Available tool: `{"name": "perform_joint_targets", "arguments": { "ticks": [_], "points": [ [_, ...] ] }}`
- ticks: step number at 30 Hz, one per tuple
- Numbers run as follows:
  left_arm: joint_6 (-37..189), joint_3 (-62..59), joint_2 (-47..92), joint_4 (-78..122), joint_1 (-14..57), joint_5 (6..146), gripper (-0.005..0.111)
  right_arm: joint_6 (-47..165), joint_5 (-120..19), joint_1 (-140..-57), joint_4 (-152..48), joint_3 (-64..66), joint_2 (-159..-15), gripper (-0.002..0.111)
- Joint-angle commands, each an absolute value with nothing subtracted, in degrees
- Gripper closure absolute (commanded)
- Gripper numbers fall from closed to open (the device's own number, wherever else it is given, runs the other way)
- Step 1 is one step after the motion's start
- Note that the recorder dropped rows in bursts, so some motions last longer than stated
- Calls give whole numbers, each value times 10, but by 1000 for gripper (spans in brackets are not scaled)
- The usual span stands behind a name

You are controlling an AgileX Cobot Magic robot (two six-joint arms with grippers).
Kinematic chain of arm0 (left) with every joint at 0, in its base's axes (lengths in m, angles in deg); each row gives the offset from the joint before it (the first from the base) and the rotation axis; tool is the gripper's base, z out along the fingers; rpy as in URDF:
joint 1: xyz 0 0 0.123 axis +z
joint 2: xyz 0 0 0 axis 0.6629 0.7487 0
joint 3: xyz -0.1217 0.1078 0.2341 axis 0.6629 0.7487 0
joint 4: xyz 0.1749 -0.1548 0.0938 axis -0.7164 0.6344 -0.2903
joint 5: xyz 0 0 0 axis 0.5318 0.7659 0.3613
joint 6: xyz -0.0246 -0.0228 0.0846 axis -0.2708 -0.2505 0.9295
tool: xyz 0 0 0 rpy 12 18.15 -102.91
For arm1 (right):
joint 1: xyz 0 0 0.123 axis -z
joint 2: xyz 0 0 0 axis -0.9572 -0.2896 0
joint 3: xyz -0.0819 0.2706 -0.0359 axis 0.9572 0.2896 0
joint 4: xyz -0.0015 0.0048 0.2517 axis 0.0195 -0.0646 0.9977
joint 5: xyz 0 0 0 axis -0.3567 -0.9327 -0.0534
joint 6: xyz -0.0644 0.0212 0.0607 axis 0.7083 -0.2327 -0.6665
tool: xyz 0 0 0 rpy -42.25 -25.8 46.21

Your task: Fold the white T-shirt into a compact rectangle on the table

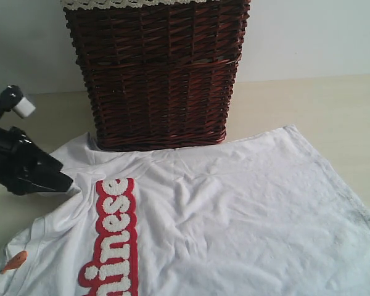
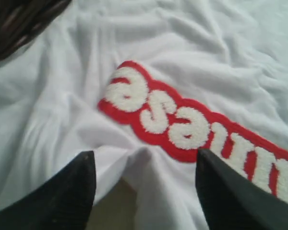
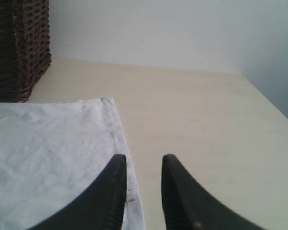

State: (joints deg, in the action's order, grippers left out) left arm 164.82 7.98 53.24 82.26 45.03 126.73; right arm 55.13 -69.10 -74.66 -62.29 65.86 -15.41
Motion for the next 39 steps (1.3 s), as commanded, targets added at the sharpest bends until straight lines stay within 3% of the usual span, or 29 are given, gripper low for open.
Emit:
{"name": "perform_joint_targets", "arguments": {
  "ticks": [1, 10, 22, 31, 35, 39],
  "points": [
    [1556, 78, 542, 819, 521, 1255, 47, 552, -683, -745, -628, 661, -150, 81],
    [1498, 118, 561, 810, 596, 1332, 47, 552, -683, -745, -628, 661, -150, 81],
    [1516, 161, 654, 1066, 587, 1269, 47, 552, -683, -745, -628, 661, -150, 81],
    [1612, 157, 689, 1221, 538, 1237, 48, 552, -683, -745, -628, 661, -150, 81],
    [1611, 147, 692, 1221, 529, 1223, 62, 552, -683, -745, -628, 661, -150, 81],
    [1611, 147, 692, 1221, 529, 1223, 86, 552, -683, -745, -628, 661, -150, 81]
  ]
}}
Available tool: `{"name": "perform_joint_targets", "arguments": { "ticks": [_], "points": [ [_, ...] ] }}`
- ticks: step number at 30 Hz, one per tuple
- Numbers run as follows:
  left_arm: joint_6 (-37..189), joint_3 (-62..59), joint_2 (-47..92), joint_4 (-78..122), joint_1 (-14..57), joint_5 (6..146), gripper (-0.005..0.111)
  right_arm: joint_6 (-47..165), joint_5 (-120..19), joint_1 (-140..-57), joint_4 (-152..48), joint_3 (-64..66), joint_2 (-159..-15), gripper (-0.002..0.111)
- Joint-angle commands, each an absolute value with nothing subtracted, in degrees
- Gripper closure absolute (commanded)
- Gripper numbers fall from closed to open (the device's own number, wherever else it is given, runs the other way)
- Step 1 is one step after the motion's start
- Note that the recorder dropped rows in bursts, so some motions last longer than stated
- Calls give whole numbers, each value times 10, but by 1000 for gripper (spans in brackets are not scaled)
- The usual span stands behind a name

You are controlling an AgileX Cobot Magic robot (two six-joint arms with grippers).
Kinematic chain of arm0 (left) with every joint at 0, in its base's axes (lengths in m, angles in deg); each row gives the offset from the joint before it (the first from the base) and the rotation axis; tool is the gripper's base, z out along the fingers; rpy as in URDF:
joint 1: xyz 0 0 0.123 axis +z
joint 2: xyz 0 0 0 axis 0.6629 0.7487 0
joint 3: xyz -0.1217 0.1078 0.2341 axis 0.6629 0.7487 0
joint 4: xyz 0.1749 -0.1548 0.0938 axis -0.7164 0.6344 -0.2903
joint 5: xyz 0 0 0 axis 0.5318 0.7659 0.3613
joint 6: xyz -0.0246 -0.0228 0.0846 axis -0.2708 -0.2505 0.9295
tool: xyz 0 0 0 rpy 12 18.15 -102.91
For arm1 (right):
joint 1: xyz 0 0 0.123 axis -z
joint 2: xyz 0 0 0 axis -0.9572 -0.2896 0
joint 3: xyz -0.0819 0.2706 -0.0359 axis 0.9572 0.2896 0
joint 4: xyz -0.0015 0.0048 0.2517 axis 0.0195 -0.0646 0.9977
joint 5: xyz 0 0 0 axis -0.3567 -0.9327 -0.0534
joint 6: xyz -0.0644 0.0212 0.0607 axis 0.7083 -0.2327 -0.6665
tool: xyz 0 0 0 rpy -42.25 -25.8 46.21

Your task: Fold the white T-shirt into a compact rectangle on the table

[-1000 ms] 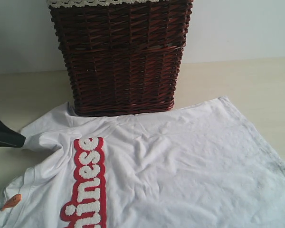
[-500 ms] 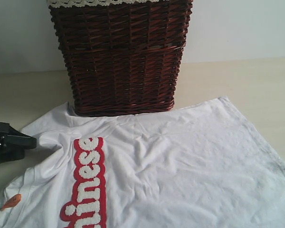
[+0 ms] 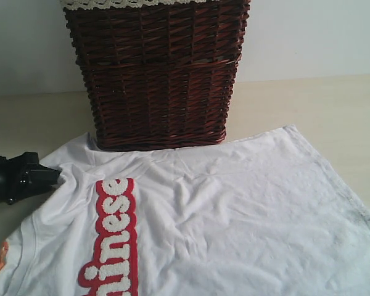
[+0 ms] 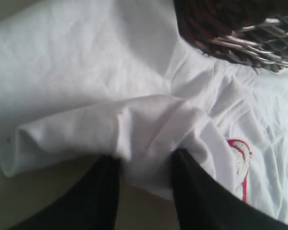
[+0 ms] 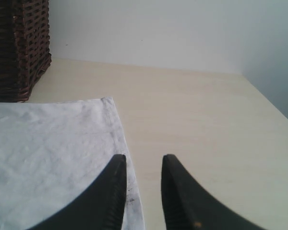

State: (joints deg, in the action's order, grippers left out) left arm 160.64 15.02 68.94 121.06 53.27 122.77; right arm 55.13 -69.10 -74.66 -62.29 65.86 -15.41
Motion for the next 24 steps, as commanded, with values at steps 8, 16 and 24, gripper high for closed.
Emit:
{"name": "perform_joint_targets", "arguments": {
  "ticks": [8, 16, 24],
  "points": [
    [1619, 147, 687, 1217, 529, 1221, 107, 552, -683, -745, -628, 661, -150, 81],
    [1718, 141, 642, 1173, 530, 1183, 107, 552, -683, -745, -628, 661, -150, 81],
    [1727, 71, 607, 960, 530, 1160, 107, 552, -683, -745, -628, 661, -150, 81]
  ]
}}
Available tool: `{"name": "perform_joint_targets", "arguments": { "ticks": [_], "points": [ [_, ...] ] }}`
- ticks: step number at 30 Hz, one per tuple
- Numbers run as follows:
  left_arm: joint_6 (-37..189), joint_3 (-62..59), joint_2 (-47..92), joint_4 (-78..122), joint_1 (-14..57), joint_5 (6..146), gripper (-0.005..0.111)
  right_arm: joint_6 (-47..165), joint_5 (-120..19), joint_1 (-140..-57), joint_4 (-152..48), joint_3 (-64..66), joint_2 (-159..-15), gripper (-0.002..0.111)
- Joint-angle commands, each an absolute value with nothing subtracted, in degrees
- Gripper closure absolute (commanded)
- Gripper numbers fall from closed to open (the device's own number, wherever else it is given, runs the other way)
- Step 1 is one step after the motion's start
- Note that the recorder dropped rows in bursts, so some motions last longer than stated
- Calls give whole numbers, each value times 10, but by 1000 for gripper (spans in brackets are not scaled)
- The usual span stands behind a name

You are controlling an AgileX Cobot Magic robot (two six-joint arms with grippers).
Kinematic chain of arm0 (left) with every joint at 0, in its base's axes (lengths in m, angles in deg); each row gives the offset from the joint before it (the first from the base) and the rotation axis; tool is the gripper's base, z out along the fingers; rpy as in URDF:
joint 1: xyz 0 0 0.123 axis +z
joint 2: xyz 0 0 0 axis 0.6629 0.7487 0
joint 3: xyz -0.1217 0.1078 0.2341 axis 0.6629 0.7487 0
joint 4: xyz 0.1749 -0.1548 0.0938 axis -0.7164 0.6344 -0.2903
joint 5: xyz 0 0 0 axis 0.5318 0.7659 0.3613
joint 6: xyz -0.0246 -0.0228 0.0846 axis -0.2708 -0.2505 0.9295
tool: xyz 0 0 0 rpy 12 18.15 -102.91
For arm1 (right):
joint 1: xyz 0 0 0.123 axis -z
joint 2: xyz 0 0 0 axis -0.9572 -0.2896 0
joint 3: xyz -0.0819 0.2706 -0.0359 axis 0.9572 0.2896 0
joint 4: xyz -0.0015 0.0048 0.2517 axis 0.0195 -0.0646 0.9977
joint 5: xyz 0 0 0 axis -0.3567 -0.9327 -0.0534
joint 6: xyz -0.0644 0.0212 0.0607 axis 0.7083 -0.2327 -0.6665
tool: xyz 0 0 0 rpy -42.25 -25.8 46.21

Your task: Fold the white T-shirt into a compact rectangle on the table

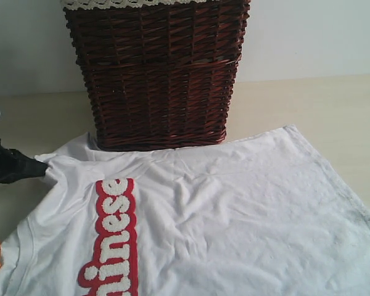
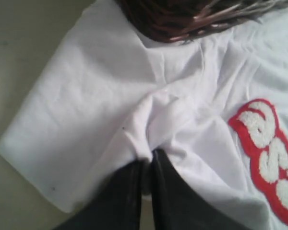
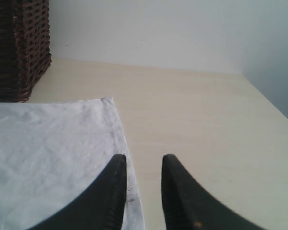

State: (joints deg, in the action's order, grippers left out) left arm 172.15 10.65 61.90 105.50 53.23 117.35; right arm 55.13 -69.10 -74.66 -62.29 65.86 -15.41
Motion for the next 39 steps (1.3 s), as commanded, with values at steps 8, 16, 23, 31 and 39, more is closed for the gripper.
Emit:
{"name": "perform_joint_targets", "arguments": {
  "ticks": [8, 16, 23, 31, 39],
  "points": [
    [1746, -29, 607, 878, 530, 1066, 107, 552, -683, -745, -628, 661, -150, 81],
    [1828, -49, 608, 870, 529, 1065, 87, 552, -683, -745, -628, 661, -150, 81],
    [1766, -28, 609, 884, 529, 1047, 45, 552, -683, -745, -628, 661, -150, 81],
    [1664, -27, 554, 872, 534, 1222, 45, 552, -683, -745, -628, 661, -150, 81],
    [1657, 91, 606, 802, 489, 1340, 45, 552, -683, -745, -628, 661, -150, 81]
  ]
}}
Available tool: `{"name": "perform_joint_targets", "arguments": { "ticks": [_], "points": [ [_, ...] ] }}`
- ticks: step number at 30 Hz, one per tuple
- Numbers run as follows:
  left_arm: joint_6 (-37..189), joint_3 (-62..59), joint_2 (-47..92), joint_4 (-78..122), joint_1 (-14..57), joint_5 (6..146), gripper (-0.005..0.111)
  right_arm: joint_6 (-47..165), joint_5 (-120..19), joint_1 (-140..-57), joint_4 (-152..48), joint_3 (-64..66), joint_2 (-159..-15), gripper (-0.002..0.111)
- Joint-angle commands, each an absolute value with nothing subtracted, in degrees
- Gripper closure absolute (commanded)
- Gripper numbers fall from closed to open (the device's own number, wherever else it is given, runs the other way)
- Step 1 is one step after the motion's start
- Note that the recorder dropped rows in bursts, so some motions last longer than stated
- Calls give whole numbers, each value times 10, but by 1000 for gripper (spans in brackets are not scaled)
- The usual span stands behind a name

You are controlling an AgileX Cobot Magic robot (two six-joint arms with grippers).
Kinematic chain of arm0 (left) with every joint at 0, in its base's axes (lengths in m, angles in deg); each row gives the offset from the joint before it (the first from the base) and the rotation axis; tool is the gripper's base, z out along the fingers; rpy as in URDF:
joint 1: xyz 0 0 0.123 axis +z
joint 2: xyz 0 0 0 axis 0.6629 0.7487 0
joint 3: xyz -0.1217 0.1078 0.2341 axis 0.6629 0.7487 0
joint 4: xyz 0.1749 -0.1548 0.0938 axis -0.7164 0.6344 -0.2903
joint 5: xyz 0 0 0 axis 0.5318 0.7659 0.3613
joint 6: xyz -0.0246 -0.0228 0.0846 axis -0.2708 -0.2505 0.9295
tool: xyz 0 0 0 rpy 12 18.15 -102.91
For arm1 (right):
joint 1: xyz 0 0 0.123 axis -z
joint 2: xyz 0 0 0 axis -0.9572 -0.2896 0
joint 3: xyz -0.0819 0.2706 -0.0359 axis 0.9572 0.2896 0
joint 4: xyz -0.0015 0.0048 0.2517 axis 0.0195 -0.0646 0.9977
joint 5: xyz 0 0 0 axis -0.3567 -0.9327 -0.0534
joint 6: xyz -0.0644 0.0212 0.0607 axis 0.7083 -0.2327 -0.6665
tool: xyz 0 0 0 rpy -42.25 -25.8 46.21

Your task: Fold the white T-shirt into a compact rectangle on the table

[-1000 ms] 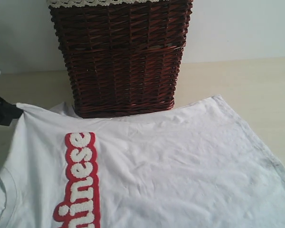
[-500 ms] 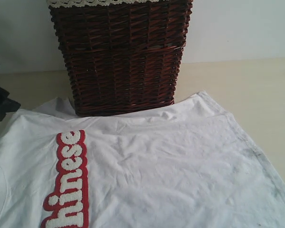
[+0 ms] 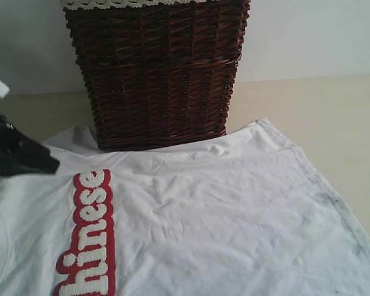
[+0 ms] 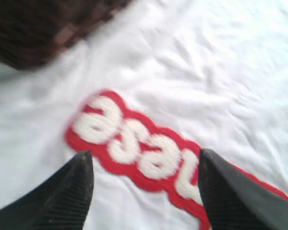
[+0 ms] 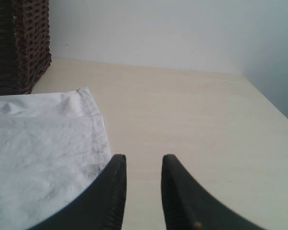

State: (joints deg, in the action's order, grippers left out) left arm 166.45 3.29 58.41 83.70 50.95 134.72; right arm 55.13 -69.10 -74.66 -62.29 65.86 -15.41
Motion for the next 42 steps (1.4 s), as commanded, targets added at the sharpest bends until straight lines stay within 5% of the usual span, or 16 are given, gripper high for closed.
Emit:
{"name": "perform_joint_targets", "arguments": {
  "ticks": [1, 6, 12, 22, 29, 35, 42],
  "points": [
    [1657, 109, 609, 794, 484, 1314, 45, 552, -683, -745, -628, 661, -150, 81],
    [1663, 167, 611, 728, 467, 1273, 58, 552, -683, -745, -628, 661, -150, 81],
    [1665, 208, 611, 667, 465, 1294, 107, 552, -683, -745, -628, 661, -150, 81],
    [1685, 230, 602, 687, 468, 1370, 106, 552, -683, -745, -628, 661, -150, 81],
    [1633, 133, 541, 779, 512, 1464, 106, 552, -683, -745, -628, 661, -150, 81],
    [1709, 64, 591, 804, 523, 1106, 106, 552, -683, -745, -628, 661, -150, 81],
    [1758, 3, 680, 844, 522, 1087, 107, 552, -683, -745, -628, 661, -150, 81]
  ]
}}
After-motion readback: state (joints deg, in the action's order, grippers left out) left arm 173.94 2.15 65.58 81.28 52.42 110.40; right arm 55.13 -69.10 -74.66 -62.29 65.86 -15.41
